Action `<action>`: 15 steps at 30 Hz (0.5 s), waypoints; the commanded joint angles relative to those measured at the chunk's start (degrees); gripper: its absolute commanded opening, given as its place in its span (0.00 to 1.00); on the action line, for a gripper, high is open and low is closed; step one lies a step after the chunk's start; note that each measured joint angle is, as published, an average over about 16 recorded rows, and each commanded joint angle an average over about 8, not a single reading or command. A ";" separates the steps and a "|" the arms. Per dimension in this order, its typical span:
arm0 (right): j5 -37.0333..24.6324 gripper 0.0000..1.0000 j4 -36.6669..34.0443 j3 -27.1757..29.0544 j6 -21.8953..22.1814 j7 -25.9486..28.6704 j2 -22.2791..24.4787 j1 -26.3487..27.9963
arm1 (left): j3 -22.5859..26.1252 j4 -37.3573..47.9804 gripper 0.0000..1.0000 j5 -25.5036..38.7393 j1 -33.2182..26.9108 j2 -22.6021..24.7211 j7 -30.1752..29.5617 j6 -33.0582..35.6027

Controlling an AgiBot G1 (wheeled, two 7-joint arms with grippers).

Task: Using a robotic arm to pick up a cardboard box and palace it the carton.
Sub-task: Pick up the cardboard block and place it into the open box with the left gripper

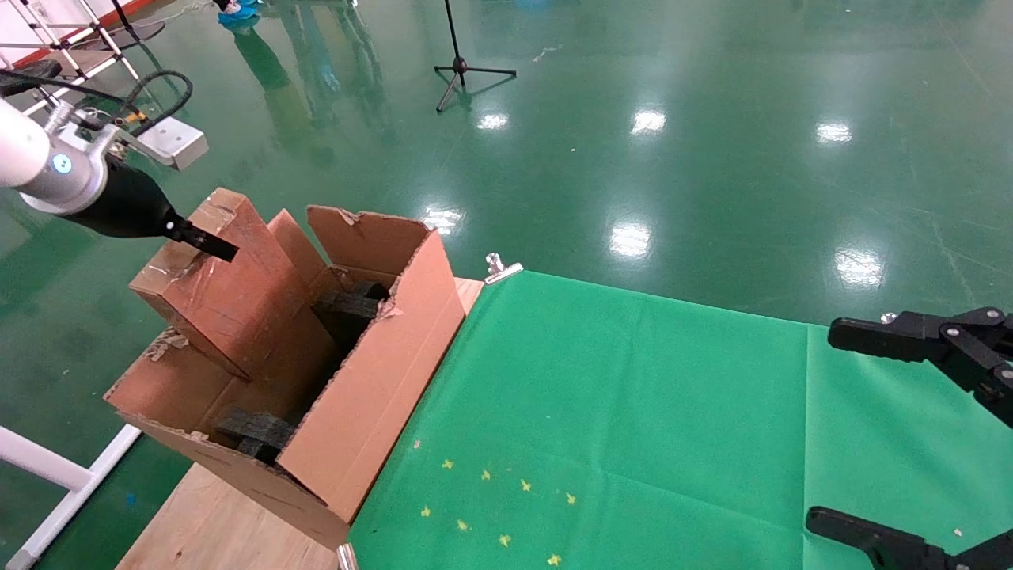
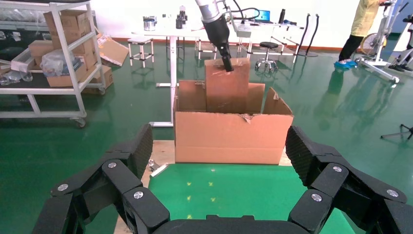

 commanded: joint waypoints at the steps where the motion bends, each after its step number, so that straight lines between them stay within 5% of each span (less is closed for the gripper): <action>1: 0.00 1.00 0.00 -0.01 0.00 0.00 0.00 0.00 | -0.16 1.23 0.00 -0.23 0.95 0.50 0.36 -1.42; 15: 0.03 1.00 0.00 -0.05 0.02 -0.03 0.02 0.01 | -0.26 5.01 0.00 -0.94 4.22 1.16 2.43 5.59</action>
